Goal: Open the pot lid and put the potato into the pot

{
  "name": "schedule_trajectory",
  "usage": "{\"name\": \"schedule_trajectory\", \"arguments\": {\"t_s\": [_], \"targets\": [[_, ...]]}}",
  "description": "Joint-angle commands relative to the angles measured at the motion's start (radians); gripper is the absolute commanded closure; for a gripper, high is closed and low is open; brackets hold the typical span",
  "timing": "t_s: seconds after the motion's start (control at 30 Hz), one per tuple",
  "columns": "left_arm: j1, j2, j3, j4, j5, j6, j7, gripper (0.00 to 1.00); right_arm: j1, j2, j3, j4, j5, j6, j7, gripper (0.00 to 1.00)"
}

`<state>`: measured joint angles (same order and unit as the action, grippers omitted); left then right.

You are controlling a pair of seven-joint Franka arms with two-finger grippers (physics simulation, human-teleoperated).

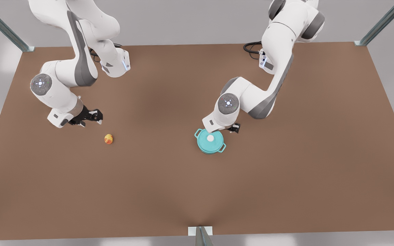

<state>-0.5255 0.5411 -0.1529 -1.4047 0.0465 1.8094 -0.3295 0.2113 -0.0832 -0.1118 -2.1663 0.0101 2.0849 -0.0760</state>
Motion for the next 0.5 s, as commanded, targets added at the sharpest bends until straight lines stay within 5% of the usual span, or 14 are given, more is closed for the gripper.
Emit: {"name": "schedule_trajectory", "arguments": {"t_s": [0.0,0.2,0.47], "targets": [[-0.005,0.023,-0.001,0.001,0.010,0.119,-0.459,0.00,0.003,0.010,0.007,-0.001,-0.088,0.073,0.130,0.00],[-0.014,0.106,-0.002,0.001,0.010,0.271,-0.520,0.00,0.005,0.105,0.012,-0.092,-0.094,0.296,0.127,0.01],[-0.062,0.171,-0.001,-0.011,0.093,0.318,-0.530,0.00,-0.021,0.180,0.012,-0.104,-0.151,0.299,0.113,0.01]]}}
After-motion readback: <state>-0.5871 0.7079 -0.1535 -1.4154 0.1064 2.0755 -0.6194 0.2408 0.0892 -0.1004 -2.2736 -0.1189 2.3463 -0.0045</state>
